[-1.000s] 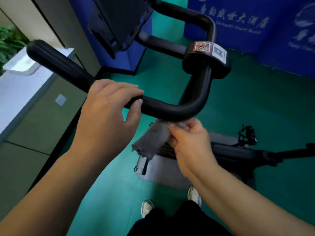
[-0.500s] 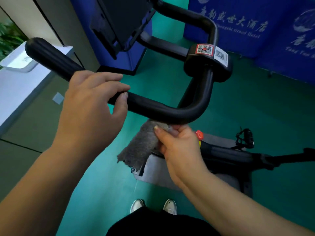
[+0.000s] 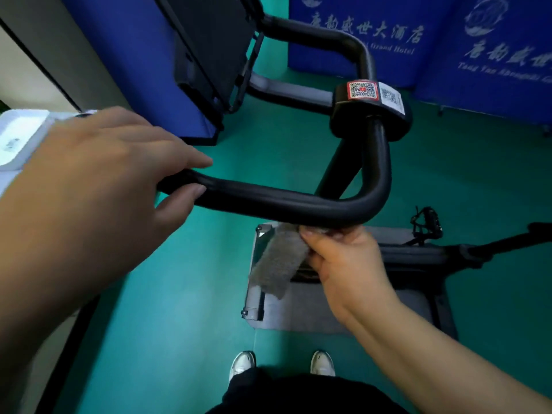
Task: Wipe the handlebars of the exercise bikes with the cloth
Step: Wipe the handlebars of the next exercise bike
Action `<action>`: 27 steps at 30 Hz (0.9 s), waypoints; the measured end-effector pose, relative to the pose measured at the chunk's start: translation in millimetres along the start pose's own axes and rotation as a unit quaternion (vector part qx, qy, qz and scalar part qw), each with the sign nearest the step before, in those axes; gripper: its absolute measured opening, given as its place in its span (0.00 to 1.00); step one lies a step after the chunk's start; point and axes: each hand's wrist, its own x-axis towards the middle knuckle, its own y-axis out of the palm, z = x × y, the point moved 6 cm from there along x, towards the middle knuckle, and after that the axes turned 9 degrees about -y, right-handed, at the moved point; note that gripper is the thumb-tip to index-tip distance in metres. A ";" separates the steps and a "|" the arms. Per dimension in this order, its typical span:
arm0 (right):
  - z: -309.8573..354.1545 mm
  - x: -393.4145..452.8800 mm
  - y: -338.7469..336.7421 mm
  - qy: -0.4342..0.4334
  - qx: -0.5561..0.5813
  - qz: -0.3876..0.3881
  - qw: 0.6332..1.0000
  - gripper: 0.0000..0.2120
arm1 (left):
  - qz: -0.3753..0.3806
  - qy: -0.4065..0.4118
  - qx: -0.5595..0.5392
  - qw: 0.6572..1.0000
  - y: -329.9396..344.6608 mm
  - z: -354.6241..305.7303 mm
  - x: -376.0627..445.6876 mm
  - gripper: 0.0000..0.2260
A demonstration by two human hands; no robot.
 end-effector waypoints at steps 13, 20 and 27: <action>-20.6 -21.2 45.6 -0.078 0.062 -0.111 0.989 0.11 | -0.001 0.130 -0.061 0.990 -5.8 39.4 5.8 0.13; -13.1 -29.1 25.7 -0.106 0.084 -0.192 0.972 0.10 | 0.000 0.135 -0.082 0.987 -3.4 45.6 4.4 0.14; -28.2 -30.6 53.7 -0.059 0.086 -0.126 0.987 0.10 | -0.015 0.116 -0.108 0.987 -2.8 53.7 3.3 0.14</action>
